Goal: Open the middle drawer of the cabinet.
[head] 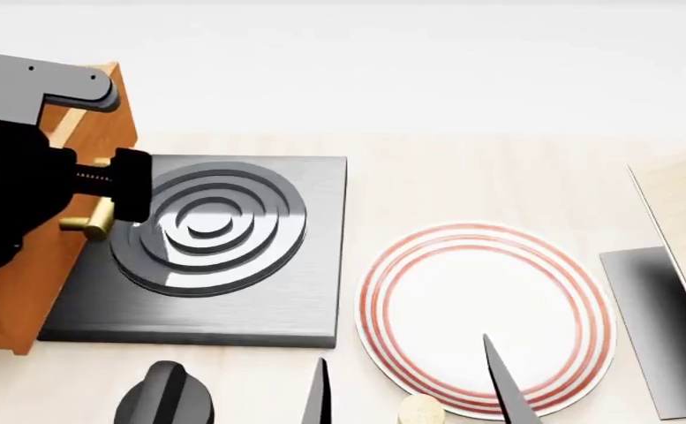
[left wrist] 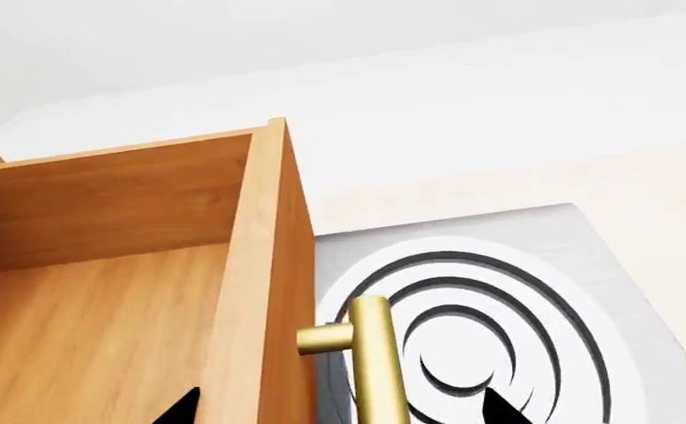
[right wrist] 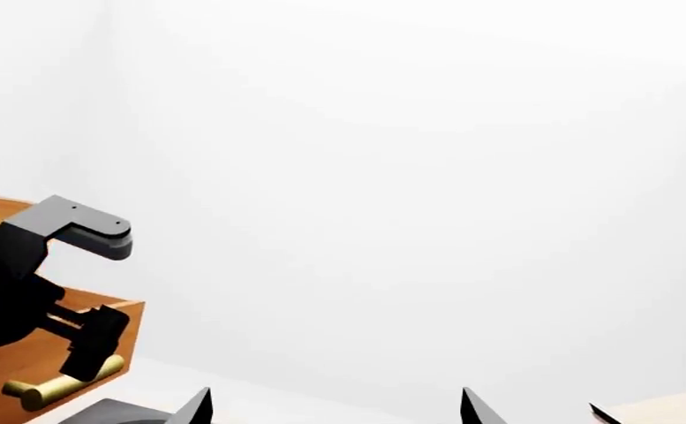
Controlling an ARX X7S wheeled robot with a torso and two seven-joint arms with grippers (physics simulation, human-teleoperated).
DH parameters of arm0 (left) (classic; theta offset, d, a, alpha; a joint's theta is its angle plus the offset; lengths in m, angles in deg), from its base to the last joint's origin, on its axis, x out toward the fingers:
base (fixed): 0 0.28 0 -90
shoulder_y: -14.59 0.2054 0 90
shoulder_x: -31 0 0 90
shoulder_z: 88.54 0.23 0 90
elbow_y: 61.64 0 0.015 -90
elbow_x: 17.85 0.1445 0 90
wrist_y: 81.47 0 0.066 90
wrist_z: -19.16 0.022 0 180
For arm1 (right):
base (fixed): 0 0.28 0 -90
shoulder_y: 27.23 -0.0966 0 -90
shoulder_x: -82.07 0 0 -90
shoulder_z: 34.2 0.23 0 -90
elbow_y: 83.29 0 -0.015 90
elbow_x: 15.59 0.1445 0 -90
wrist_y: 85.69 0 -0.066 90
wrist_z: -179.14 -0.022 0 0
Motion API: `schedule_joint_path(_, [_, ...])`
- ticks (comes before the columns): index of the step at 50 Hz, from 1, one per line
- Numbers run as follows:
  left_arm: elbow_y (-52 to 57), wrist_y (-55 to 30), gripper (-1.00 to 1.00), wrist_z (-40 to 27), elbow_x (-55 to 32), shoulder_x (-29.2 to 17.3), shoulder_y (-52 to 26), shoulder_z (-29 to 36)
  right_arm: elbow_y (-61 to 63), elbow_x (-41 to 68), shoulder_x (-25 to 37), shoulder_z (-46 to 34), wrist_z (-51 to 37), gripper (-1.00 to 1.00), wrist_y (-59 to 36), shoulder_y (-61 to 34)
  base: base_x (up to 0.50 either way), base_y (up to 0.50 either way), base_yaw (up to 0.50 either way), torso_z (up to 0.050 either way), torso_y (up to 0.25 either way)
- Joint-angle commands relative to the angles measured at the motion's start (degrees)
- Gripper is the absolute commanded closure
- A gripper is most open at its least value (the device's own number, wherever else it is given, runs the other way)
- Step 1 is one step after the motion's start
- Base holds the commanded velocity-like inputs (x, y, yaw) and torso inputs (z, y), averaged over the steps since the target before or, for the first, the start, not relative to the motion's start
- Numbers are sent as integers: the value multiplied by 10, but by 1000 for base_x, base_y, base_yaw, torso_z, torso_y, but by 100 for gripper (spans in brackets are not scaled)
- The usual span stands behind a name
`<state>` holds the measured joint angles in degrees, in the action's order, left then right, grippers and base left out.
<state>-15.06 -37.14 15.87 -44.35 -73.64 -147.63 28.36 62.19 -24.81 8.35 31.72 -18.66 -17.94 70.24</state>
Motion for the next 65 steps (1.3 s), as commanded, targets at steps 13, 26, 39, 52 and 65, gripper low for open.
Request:
schedule_joint_path(13, [44,-25,-100,-22,-19,42,25,-24,4,-11,-6,14,10,-100,7,4,0,0,0,0,0])
schedule_joint_path(26, [78,-40,-100,-38,-34,51,37,-31,5,-6,-5,15,9,-100,5,1,0,0,0,0,0])
schedule_joint_path(39, [107,-45,-100,-45,-44,51,55,-33,4,-5,-2,13,6,-100,7,3,0,0,0,0,0])
schedule_joint_path(52, [270,-32,-100,-115,-35,22,117,-39,0,-4,0,10,6,-100,8,2,0,0,0,0,0])
schedule_joint_path(65, [334,9,-100,-156,-35,17,159,-67,-3,-4,2,6,4,-100,9,1,0,0,0,0,0])
